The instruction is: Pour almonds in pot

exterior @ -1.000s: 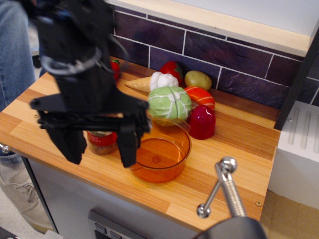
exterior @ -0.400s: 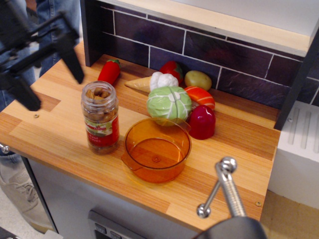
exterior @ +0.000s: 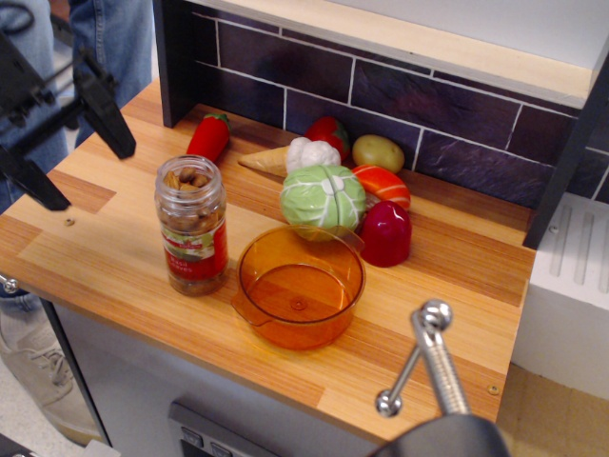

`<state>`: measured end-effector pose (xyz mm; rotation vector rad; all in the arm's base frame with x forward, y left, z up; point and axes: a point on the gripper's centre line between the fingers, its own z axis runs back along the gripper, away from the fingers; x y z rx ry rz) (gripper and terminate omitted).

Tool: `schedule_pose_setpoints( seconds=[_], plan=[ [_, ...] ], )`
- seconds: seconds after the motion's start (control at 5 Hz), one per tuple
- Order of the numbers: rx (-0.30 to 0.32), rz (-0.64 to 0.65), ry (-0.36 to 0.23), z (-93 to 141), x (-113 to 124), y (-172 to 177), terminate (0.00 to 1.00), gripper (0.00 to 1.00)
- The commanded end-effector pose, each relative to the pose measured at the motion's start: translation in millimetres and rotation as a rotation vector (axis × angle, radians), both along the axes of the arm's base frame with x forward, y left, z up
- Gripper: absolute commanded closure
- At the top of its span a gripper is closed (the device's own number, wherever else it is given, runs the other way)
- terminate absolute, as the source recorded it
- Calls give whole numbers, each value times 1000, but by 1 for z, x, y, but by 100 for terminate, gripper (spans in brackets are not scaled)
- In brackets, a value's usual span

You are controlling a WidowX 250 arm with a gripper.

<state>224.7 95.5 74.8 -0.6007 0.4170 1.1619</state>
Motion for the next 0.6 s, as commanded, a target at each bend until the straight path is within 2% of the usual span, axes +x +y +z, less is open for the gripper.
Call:
schedule_pose_setpoints(
  seconds=[0.0, 0.4],
  plan=[
    [-1, 79, 64, -16, 16, 4, 0, 0],
    [-21, 38, 128, -32, 23, -32, 0, 0]
  ],
)
